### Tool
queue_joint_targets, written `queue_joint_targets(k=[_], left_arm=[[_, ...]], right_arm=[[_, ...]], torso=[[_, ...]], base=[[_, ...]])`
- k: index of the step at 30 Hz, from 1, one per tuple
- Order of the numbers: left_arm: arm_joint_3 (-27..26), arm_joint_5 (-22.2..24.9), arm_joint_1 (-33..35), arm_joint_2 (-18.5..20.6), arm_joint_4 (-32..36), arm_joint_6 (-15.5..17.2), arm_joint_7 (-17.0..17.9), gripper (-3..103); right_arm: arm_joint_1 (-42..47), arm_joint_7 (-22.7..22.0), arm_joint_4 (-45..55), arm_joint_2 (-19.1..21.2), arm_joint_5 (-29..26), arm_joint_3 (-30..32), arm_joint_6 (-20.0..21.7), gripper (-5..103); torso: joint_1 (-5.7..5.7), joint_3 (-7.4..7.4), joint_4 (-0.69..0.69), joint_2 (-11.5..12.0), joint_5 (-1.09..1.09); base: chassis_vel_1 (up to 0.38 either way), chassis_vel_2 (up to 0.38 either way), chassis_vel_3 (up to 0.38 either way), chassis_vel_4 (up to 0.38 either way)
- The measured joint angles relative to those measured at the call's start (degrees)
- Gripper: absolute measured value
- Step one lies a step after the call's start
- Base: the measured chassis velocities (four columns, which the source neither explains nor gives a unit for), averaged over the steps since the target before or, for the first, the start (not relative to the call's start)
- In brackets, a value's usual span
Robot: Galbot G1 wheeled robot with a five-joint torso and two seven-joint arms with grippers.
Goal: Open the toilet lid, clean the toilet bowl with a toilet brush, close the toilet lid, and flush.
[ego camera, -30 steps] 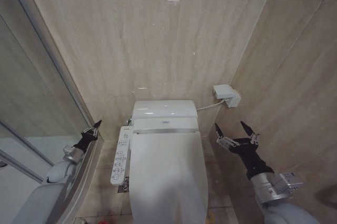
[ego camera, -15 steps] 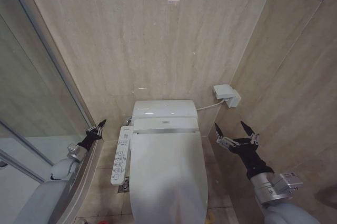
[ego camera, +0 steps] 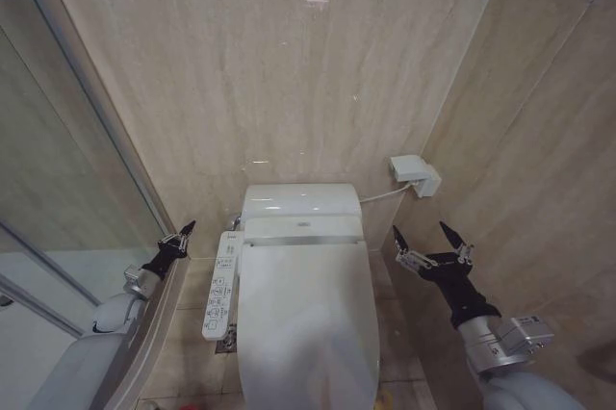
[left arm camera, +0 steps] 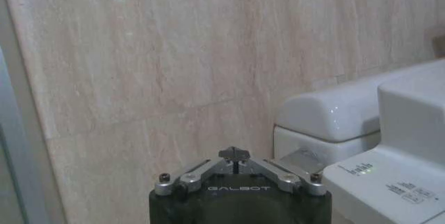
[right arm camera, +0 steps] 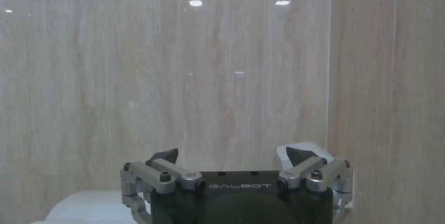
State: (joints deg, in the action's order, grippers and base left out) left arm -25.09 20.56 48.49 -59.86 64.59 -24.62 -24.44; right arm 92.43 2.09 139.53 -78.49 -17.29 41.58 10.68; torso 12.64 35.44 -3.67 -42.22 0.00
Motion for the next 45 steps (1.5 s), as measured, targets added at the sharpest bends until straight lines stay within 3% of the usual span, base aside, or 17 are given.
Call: queue_joint_targets(k=[8,16,28,45], left_arm=[[0.17,0.15,-0.21,0.19,-0.67,-0.63,-1.03,0],[0.75,1.10,-1.07,0.49,-4.19,-4.77,-7.97,0],[2.65,2.83,-4.33,1.28,-8.87,-7.26,-14.10,0],[7.84,5.28,-10.09,1.00,-13.94,-7.58,-16.60,0]], right_arm=[[0.00,0.00,0.00,0.00,0.00,0.00,0.00,100],[0.00,0.00,0.00,0.00,0.00,0.00,0.00,100],[0.00,0.00,0.00,0.00,0.00,0.00,0.00,100],[0.00,0.00,0.00,0.00,0.00,0.00,0.00,100]], torso=[[0.01,0.01,0.00,0.01,0.00],[0.00,0.00,0.00,0.00,-0.01],[0.00,0.00,0.00,0.00,0.00],[0.00,0.00,0.00,0.00,0.00]], base=[[-0.033,0.048,0.054,-0.051],[0.000,0.000,0.000,0.000],[0.000,0.000,0.000,0.000],[0.000,0.000,0.000,0.000]])
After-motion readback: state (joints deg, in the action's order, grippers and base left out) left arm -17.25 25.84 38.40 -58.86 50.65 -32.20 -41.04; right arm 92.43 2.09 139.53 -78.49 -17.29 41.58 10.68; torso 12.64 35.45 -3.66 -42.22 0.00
